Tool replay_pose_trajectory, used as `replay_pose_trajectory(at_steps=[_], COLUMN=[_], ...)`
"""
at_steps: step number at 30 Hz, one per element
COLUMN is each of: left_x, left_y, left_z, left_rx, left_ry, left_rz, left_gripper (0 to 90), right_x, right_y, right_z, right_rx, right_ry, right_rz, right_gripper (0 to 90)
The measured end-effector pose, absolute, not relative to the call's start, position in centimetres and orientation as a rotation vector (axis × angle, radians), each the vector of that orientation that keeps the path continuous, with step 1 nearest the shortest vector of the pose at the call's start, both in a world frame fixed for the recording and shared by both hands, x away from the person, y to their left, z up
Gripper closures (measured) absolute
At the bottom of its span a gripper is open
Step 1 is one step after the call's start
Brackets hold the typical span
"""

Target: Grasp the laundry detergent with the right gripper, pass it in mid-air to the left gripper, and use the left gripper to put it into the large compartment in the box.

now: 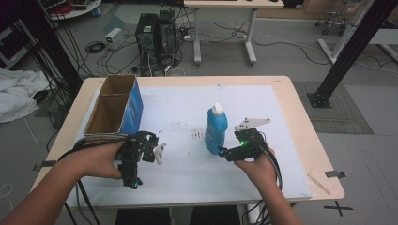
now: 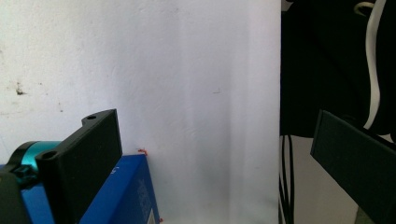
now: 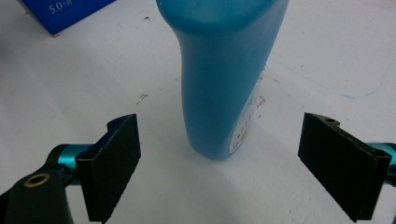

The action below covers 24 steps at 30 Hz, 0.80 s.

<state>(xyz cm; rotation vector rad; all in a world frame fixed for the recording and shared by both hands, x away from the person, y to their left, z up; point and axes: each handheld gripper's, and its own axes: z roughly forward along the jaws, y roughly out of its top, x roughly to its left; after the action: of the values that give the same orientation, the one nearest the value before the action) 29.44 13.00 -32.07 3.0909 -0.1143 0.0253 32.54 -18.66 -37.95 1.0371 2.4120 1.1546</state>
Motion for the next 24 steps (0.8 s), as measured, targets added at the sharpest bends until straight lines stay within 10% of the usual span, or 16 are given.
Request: replay_pose_trajectory(at_steps=[24], left_x=[29.4], left_y=[13.6], left_z=[-32.2], left_rx=[3.084], left_ry=[-0.100], left_rz=[0.025], left_gripper=[1.9], right_x=[33.3], right_y=[-15.3], right_z=[-40.5], right_rx=[1.238], right_ry=[2.228], right_rz=[1.161], right_gripper=[12.0])
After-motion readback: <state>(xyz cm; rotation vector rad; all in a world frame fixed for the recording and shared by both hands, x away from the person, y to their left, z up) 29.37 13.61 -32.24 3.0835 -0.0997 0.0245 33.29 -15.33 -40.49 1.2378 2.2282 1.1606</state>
